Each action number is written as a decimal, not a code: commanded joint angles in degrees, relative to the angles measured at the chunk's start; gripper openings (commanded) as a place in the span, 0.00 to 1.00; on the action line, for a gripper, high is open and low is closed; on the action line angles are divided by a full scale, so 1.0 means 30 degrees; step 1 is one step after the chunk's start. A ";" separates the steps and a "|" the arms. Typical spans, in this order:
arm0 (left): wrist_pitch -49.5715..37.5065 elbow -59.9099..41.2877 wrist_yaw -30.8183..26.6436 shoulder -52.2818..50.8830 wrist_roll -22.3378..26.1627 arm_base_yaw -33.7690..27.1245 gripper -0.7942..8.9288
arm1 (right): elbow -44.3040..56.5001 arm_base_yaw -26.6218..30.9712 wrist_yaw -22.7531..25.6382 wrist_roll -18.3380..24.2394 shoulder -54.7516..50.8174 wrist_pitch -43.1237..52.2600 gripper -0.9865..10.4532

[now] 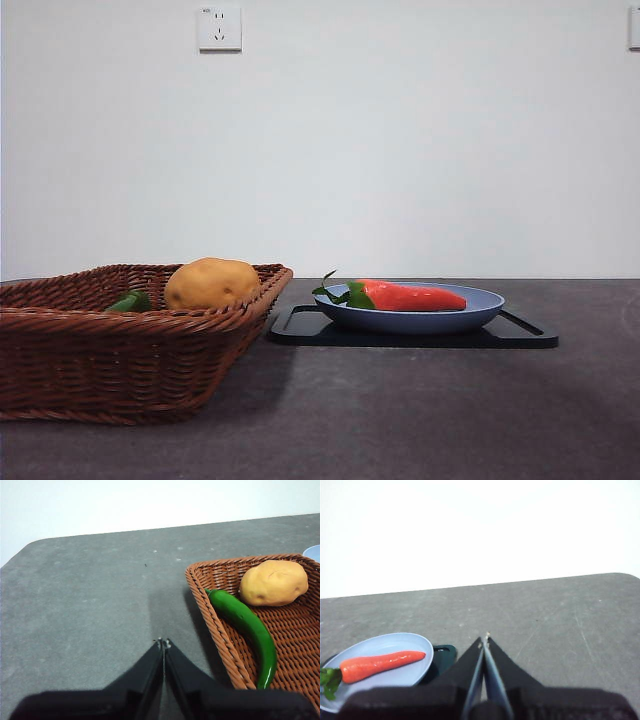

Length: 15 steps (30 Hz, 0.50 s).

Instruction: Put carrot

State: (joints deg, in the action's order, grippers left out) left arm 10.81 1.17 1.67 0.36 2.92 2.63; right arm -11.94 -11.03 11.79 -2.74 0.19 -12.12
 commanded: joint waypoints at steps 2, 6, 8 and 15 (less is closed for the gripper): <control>-0.0168 -0.0146 0.0015 -0.0080 -0.0175 -0.0036 0.09 | 0.0984 0.1472 -0.2448 0.0000 -0.0066 0.0036 0.09; -0.0168 -0.0146 0.0015 -0.0080 -0.0175 -0.0036 0.09 | 0.2186 0.2361 -0.4058 0.0073 -0.0066 0.0044 0.09; -0.0168 -0.0146 0.0015 -0.0080 -0.0175 -0.0036 0.09 | 0.2776 0.2506 -0.4452 0.0066 -0.0066 0.0146 0.09; -0.0168 -0.0146 0.0022 -0.0080 -0.0175 -0.0036 0.09 | 0.3679 0.2528 -0.4860 -0.0845 -0.0073 0.0335 0.09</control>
State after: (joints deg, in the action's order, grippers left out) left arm 10.79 1.17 1.67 0.36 2.90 2.63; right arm -1.48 -3.40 -2.33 -3.77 0.30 -11.38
